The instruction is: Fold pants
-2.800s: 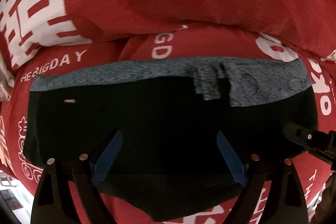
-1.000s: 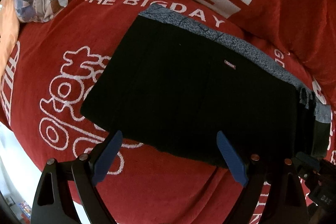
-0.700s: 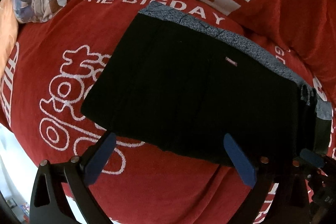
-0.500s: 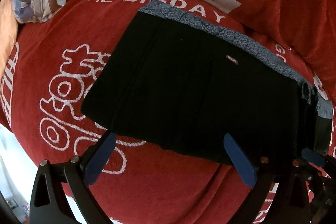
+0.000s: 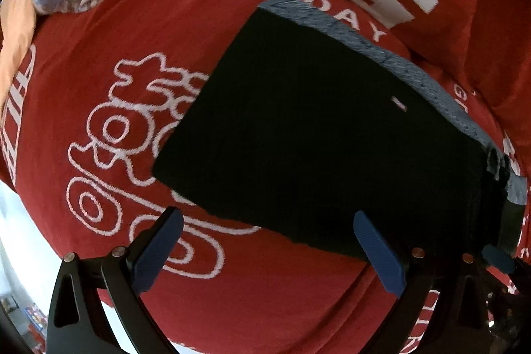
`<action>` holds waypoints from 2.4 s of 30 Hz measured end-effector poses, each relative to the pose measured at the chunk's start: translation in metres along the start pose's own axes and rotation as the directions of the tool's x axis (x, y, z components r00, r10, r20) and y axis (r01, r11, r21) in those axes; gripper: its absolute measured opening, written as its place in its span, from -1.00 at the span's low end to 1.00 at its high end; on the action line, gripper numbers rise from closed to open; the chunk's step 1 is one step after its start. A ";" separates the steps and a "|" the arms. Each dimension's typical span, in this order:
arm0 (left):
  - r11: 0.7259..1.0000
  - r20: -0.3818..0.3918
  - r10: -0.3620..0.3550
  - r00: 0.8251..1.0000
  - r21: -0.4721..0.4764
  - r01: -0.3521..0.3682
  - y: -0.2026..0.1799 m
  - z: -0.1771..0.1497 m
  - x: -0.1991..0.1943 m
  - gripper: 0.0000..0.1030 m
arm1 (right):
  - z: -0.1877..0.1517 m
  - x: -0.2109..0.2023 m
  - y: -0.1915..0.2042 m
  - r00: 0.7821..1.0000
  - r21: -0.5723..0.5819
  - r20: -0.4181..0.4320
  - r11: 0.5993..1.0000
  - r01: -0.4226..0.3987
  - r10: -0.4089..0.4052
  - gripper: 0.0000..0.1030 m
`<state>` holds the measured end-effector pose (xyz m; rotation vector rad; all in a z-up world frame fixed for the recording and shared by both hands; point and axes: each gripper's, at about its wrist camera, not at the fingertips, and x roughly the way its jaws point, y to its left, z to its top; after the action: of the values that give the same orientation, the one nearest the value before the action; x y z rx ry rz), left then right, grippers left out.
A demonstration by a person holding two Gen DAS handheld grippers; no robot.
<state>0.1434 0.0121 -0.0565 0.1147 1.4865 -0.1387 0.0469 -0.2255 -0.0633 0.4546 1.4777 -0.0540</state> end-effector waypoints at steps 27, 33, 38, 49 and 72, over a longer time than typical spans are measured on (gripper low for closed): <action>0.781 0.121 -0.550 0.826 -0.275 0.561 0.047 0.006 0.009 1.00 | -0.008 0.029 -0.011 0.999 0.005 -0.045 1.000 0.008 -0.008 0.57; 0.879 0.146 -0.448 0.882 -0.111 0.464 0.018 0.020 -0.009 1.00 | -0.007 0.029 -0.008 0.999 -0.006 -0.040 1.000 0.011 -0.012 0.57; 0.969 0.087 -0.218 0.972 -0.101 0.226 0.021 0.016 0.014 0.08 | 0.007 0.011 0.000 1.000 -0.045 -0.012 0.999 -0.001 0.000 0.57; 0.817 0.439 0.170 0.882 0.437 -0.375 -0.064 -0.040 -0.011 -0.22 | 0.137 -0.033 0.076 0.966 -0.143 -0.034 0.956 -0.257 0.254 0.59; 0.814 0.490 0.091 0.867 0.465 -0.349 -0.101 -0.051 -0.043 -0.22 | 0.159 0.032 0.146 0.874 -0.172 -0.342 0.891 -0.420 0.345 -0.61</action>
<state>0.0731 -0.0783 -0.0171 0.6799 0.9202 -0.3673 0.2454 -0.1361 -0.0516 0.5687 1.6418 0.5335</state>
